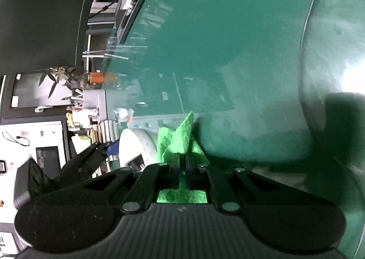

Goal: Clean bowl
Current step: 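Hold the white bowl with the left gripper while the right gripper presses the green cloth on its rim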

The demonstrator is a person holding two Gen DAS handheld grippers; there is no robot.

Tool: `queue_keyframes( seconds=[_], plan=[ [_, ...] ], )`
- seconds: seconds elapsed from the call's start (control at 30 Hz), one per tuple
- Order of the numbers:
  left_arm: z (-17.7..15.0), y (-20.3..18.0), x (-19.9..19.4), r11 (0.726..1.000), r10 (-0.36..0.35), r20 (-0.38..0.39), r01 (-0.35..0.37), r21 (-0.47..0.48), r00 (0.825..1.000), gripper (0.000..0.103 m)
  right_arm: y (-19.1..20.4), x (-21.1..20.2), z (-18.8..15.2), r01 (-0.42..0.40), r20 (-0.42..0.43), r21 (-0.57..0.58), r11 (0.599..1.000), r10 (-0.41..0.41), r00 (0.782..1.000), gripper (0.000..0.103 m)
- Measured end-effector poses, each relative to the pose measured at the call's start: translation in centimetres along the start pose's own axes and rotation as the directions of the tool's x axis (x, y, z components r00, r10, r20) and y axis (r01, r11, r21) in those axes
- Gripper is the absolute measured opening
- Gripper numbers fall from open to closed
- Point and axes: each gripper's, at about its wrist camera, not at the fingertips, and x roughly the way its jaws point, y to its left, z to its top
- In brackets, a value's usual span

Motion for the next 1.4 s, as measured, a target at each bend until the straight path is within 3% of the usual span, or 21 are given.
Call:
queue_keyframes(
  seconds=[0.1, 0.23, 0.4, 0.67, 0.9, 1.1, 1.27, 1.4],
  plan=[
    [-0.8, 0.1, -1.0, 0.999, 0.007, -0.003, -0.007, -0.052, 1.0, 0.054, 1.3, -0.4, 0.1, 0.017, 0.053, -0.072, 0.997, -0.013, 0.999, 0.006],
    [-1.8, -1.1, -0.2, 0.998, 0.052, -0.072, -0.054, -0.03, 0.996, 0.05, 3.0, -0.8, 0.3, 0.04, 0.117, -0.161, 0.986, -0.022, 0.993, 0.006],
    [-1.7, -1.1, 0.0, 0.994, 0.089, -0.073, -0.093, -0.05, 0.993, 0.042, 3.0, -0.3, 0.5, 0.052, 0.069, -0.19, 0.98, -0.039, 0.997, 0.006],
    [-0.9, -2.0, 0.5, 0.986, 0.16, -0.062, -0.157, 0.058, 0.985, 0.035, 3.0, 1.1, 2.3, 0.055, 0.019, -0.166, 0.985, -0.053, 0.998, 0.006],
    [-0.4, -1.6, 1.1, 0.993, 0.114, -0.068, -0.111, 0.045, 0.991, 0.038, 2.7, 2.5, 3.7, -0.009, -0.011, -0.118, 0.993, 0.008, 1.0, 0.006],
    [-0.5, -1.7, 1.3, 0.993, 0.108, -0.051, -0.106, 0.042, 0.993, 0.039, -0.5, 1.1, 2.4, -0.074, -0.046, 0.037, 0.997, 0.075, 0.996, 0.006],
    [-0.3, -1.6, 1.4, 0.994, 0.105, -0.059, -0.103, 0.04, 0.993, 0.039, 2.1, 4.4, 4.2, -0.088, -0.045, -0.009, 0.996, 0.088, 0.995, 0.006],
    [-0.5, -1.5, 1.3, 0.997, 0.079, -0.053, -0.078, 0.025, 0.995, 0.041, 3.8, 4.6, 3.3, -0.041, -0.016, -0.118, 0.992, 0.039, 0.999, 0.006]
  ],
)
